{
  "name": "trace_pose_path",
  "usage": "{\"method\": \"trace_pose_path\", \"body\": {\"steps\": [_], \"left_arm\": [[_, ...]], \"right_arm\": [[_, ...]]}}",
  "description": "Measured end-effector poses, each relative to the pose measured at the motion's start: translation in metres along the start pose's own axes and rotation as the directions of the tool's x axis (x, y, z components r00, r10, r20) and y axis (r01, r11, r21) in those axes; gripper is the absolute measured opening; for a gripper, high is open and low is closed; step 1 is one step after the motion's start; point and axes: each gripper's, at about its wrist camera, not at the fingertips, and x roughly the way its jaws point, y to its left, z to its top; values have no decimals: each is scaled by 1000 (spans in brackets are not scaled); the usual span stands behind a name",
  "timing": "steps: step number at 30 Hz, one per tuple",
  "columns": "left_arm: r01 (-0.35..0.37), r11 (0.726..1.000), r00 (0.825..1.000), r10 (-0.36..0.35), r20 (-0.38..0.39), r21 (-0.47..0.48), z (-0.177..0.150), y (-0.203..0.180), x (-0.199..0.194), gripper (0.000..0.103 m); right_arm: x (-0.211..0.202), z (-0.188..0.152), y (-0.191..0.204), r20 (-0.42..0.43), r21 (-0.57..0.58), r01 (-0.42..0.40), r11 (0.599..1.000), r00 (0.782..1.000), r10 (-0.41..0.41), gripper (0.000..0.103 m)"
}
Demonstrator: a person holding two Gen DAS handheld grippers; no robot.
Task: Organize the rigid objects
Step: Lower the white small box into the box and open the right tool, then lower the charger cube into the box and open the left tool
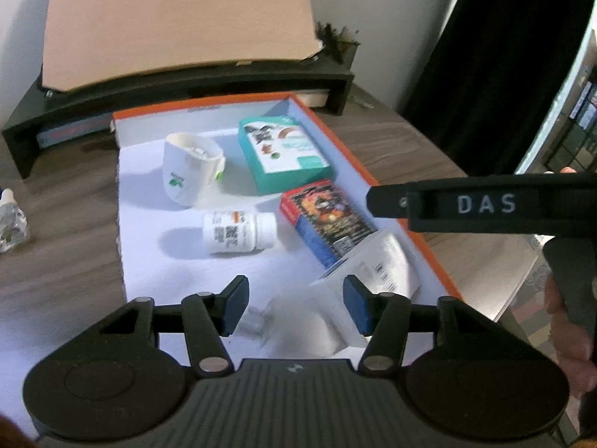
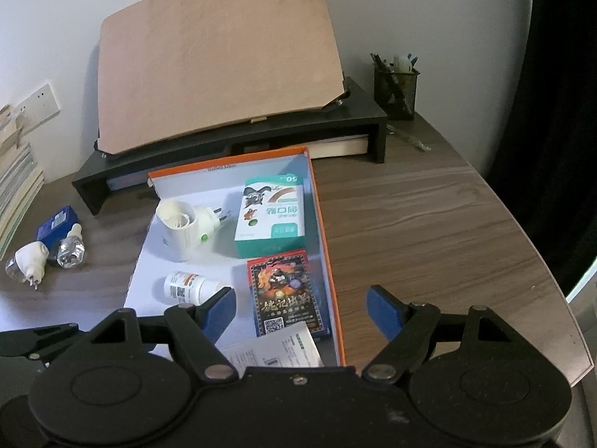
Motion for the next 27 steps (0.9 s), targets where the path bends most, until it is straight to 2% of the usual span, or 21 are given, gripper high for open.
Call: {"method": "trace_pose_path", "body": {"steps": [6,13,20,27], "left_arm": [[-10,1000,1000,10,13,-6,0,3,-5,63],[-89,991,994,95,60,-98,5,30,-21,77],[-185,960,975,206,80,-212,6,64,-41,92],[-264,922,952,295,77,-282,-2,94,-58,97]], "right_arm": [[-3,0,6,11,-8,-7,1000,1000,7,93],[-5,4,14,39,-9,-11,1000,999,12,93],[-1,7,38,33,-49,-45,998,998,47,94],[7,7,75,11,-118,-105,988,994,107,95]]}}
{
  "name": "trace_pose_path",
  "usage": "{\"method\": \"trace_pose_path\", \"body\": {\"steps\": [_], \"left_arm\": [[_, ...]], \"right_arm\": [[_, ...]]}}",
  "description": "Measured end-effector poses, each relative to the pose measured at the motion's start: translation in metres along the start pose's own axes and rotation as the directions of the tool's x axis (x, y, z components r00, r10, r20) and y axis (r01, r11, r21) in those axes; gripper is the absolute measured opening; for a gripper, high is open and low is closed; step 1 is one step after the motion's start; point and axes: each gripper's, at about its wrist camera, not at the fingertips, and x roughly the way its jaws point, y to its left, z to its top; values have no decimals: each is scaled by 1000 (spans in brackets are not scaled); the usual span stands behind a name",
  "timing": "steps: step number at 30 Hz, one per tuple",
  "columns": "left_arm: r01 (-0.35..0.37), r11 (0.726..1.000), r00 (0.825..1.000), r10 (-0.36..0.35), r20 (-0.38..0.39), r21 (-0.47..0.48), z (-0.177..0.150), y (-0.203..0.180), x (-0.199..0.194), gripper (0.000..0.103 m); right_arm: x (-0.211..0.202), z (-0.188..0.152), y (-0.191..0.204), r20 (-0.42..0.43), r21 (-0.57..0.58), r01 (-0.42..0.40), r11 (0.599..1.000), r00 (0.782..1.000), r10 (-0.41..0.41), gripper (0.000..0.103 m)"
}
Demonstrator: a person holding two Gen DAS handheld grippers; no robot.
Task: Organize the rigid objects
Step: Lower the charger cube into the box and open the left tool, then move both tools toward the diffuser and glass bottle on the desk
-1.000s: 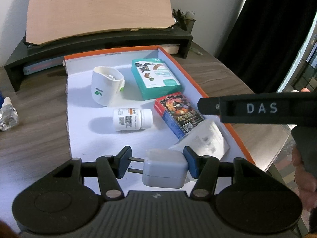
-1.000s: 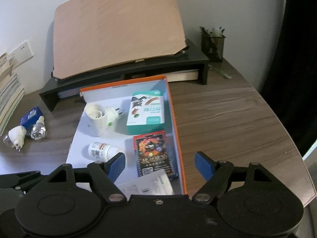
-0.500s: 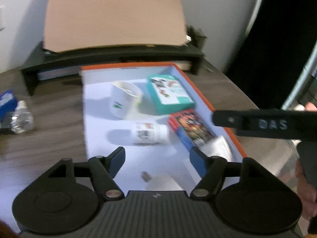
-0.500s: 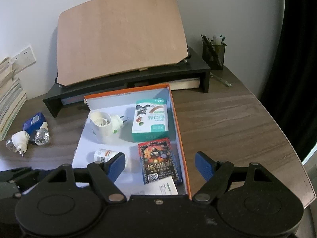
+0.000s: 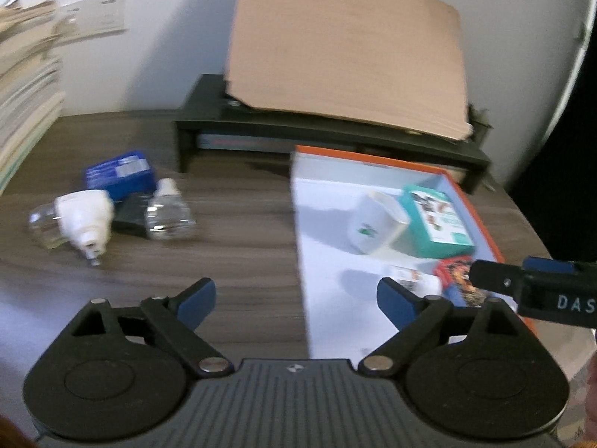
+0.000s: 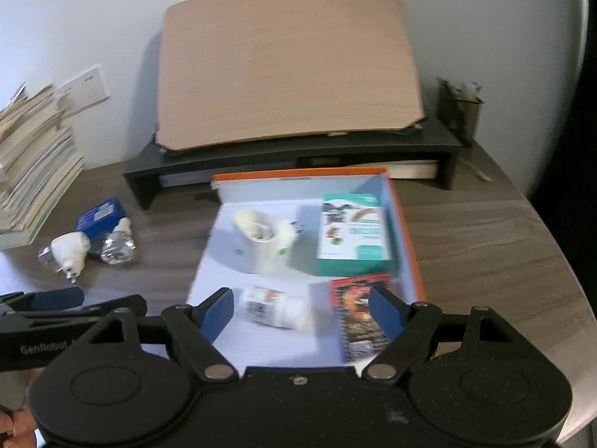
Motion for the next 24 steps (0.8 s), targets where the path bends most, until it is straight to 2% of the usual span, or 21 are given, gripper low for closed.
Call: {"method": "trace_pose_path", "body": {"steps": [6,13,24], "left_arm": [[-75,995,997,76,12,-63,-1,31,-8,103],[-154,980,988,156,11,-129,-1,66,-13,103],[-202,961,979,205,-5,-187,-1,106,-14,103]], "right_arm": [[9,2,29,-13,-56,-50,997,999,49,95],[17,4,57,-29,-104,-88,991,996,86,95],[24,4,87,-45,-131,-105,986,994,100,95]]}}
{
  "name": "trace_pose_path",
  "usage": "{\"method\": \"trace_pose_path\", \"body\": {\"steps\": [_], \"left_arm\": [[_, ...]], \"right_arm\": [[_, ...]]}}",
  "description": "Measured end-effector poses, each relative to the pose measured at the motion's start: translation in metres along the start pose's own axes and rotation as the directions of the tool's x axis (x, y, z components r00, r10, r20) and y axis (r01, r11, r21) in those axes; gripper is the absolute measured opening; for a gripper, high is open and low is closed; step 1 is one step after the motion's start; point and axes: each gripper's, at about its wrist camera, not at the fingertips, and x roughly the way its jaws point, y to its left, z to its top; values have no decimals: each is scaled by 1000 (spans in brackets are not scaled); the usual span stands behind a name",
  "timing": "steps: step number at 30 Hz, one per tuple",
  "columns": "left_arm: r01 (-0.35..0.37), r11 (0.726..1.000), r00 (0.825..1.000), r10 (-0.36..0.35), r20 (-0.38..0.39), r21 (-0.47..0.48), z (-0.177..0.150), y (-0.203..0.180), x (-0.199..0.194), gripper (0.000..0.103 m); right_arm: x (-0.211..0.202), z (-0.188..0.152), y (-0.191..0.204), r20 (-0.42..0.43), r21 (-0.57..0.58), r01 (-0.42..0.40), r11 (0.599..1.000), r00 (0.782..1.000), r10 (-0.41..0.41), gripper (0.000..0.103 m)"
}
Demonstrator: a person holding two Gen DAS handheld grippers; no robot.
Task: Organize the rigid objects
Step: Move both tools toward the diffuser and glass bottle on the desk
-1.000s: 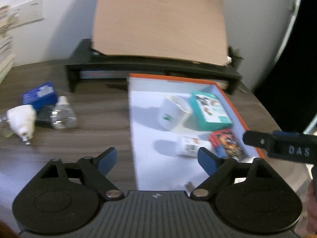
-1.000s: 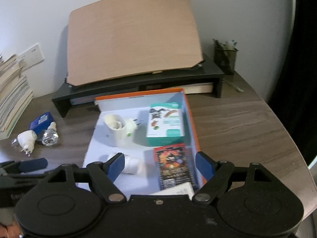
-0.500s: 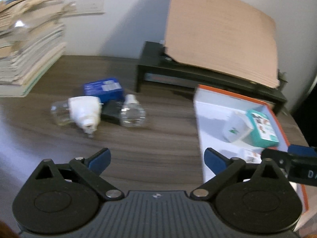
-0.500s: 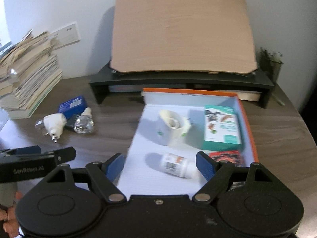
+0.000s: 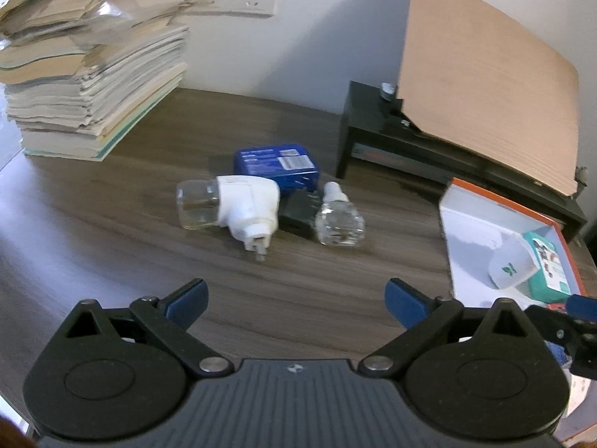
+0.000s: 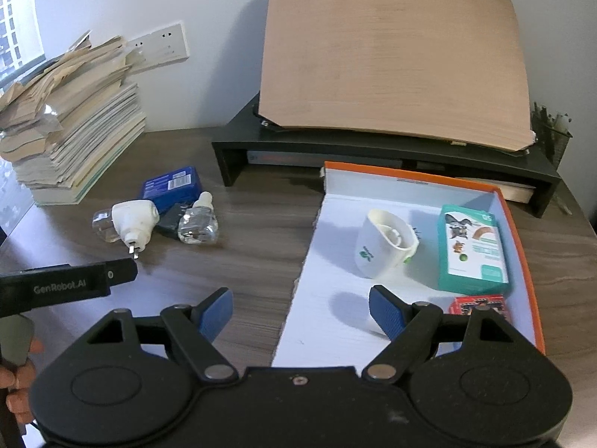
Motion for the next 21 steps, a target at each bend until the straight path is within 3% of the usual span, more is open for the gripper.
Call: {"method": "trace_pose_path", "body": {"steps": [21], "left_arm": [[-82,996,997,81,-16,-45,34,41,67,103]], "right_arm": [[30,9,26,-38,11,31,999,999,-30,95]]}}
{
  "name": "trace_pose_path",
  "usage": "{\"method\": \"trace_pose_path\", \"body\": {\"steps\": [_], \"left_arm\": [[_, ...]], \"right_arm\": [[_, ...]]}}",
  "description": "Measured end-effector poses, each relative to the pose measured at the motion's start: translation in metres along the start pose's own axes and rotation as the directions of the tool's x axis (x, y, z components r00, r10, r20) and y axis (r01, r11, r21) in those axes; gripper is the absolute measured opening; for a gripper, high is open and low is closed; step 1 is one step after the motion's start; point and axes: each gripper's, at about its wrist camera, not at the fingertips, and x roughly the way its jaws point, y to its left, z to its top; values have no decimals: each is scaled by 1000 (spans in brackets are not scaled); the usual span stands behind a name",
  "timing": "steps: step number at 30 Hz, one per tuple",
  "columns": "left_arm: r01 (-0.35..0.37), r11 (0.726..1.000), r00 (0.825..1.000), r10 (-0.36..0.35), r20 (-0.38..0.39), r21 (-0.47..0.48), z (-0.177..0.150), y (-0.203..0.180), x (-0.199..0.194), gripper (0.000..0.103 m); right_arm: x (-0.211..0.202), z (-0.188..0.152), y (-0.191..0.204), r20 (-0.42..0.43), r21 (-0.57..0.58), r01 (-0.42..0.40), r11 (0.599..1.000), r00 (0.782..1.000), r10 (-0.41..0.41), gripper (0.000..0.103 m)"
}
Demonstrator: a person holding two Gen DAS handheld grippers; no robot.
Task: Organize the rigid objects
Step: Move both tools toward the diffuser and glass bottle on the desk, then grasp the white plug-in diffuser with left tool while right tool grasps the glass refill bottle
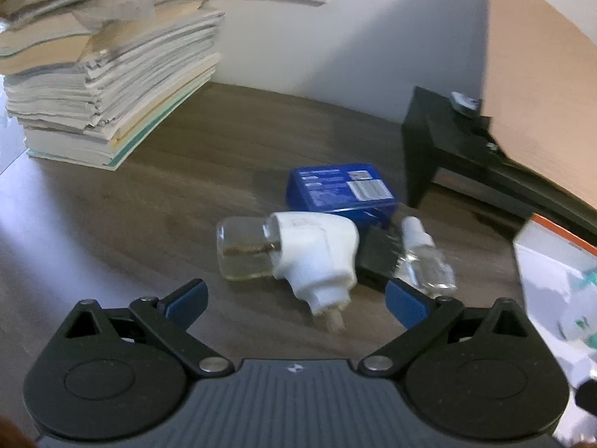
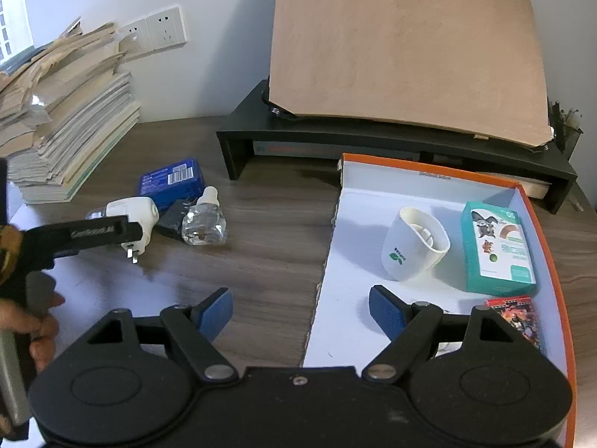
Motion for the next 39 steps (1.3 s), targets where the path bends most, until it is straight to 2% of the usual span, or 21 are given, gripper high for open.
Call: {"method": "trace_pose_path", "body": {"steps": [5,12,18,26,32,39], "left_arm": [[-23,1000,1000,23,0,-18,8,8,18,103],[16,999,1000,-17,-8,-30,8,14,36,103],[61,998,997,-60,41,-24,9,19,38,103],[127,991,991,-124,57,-42,-2,41,16,102],[147,987,987,-142,80,-64,-7,64,-10,102],[149,987,984,-141,108,-64,-8,80,-31,102]], "right_arm": [[8,3,3,-12,8,12,1000,1000,-12,95],[16,3,4,-33,12,26,1000,999,-25,95],[21,1,5,-46,16,41,999,998,-41,95],[34,9,21,-28,-20,-5,1000,1000,4,95],[70,27,46,-20,-45,-107,993,994,106,95],[117,47,80,-38,-109,-115,987,993,112,94]]}}
